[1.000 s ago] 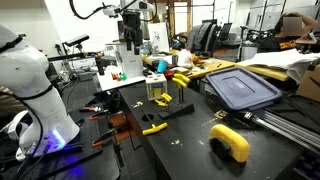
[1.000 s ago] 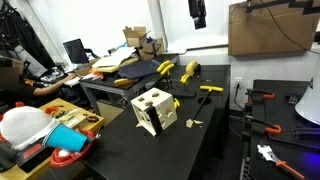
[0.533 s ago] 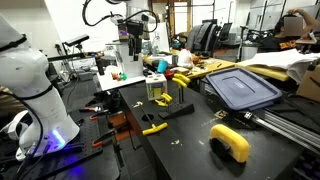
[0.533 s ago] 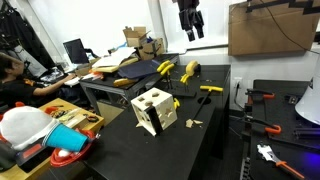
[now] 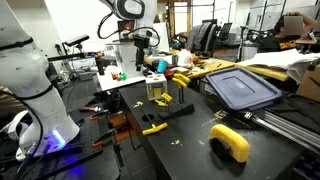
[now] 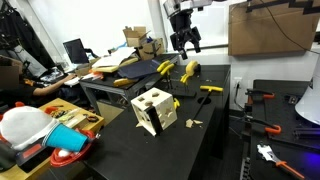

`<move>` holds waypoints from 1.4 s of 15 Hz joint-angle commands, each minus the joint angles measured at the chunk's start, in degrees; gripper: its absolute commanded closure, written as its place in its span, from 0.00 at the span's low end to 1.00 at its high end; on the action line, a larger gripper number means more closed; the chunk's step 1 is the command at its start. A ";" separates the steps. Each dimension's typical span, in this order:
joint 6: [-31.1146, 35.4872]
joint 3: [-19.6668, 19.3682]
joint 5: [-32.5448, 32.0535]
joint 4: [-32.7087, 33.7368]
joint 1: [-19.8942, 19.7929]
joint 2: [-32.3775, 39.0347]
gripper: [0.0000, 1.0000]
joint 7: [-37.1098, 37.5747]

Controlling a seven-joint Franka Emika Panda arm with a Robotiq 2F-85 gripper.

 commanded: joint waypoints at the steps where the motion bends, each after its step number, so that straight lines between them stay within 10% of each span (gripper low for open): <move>1: 2.18 0.83 1.84 3.01 0.14 5.64 0.00 7.07; 21: 13.15 -2.43 10.37 8.83 0.46 26.06 0.00 29.95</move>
